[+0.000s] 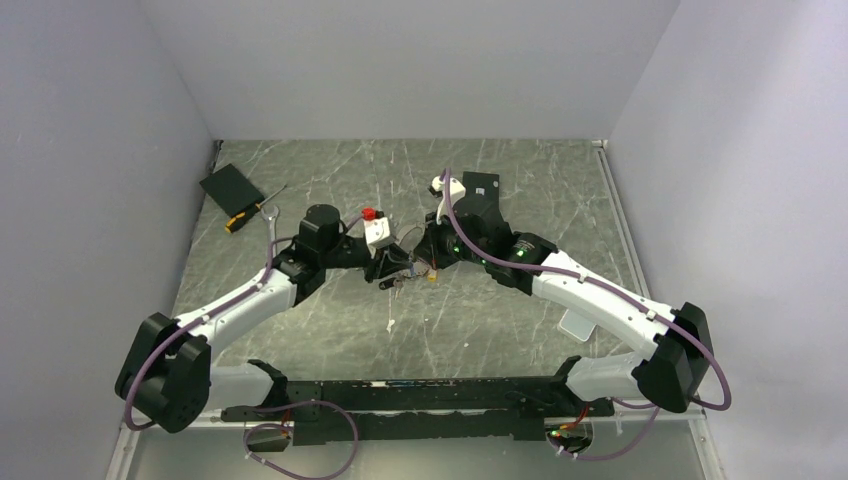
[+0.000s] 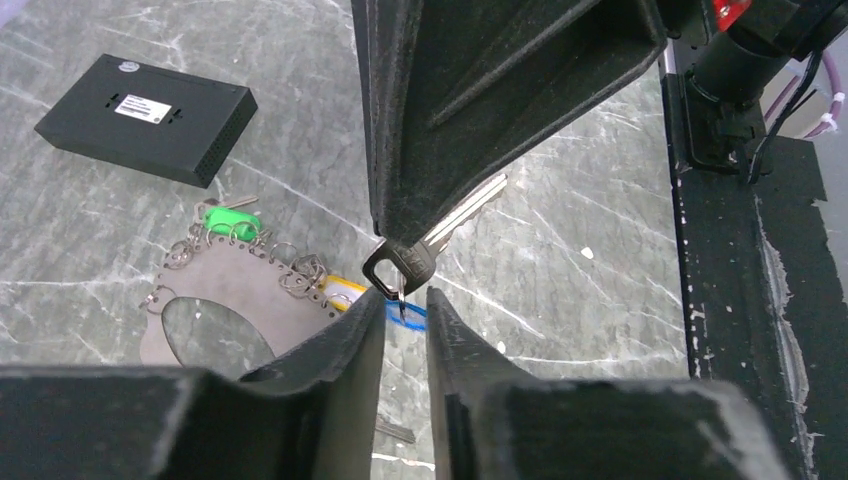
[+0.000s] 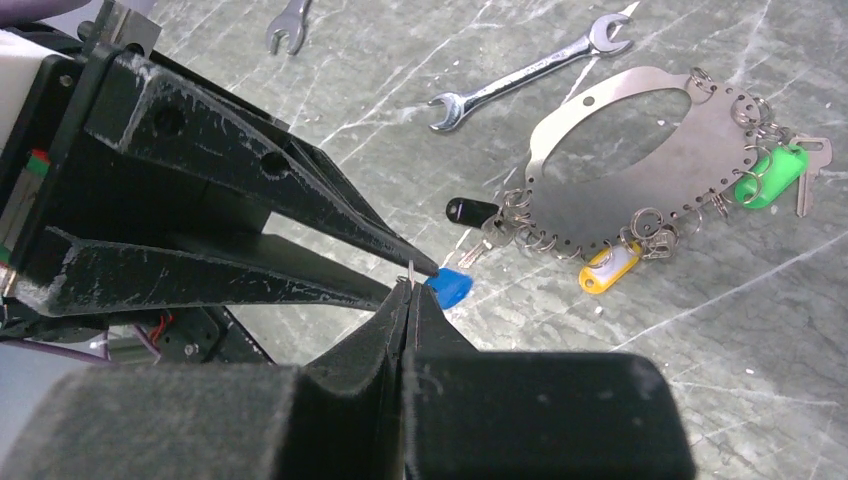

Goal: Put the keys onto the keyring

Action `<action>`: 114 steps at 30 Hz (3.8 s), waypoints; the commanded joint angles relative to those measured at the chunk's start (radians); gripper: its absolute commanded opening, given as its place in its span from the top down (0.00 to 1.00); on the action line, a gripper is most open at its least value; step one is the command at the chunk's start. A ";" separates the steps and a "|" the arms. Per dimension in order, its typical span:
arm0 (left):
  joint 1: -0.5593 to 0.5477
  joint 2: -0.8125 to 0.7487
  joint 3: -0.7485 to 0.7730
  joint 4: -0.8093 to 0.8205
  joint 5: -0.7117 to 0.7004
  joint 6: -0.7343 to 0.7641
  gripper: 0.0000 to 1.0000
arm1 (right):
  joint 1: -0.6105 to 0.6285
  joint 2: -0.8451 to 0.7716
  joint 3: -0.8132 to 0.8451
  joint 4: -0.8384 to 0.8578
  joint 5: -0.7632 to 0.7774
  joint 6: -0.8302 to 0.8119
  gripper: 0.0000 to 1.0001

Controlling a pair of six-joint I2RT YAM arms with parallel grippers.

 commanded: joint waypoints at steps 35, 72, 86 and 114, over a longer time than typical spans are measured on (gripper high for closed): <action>-0.019 -0.210 0.107 -0.429 -0.062 0.277 1.00 | -0.034 -0.181 -0.217 0.294 -0.375 -0.269 0.41; -0.017 -0.217 0.154 -0.509 0.176 0.256 1.00 | 0.148 -0.299 -0.519 0.773 -0.249 -0.567 0.63; -0.018 -0.218 0.142 -0.490 0.205 0.248 1.00 | 0.157 -0.280 -0.506 0.768 -0.238 -0.575 0.68; -0.018 -0.230 0.121 -0.483 0.280 0.262 1.00 | 0.177 -0.249 -0.463 0.696 -0.264 -0.631 0.90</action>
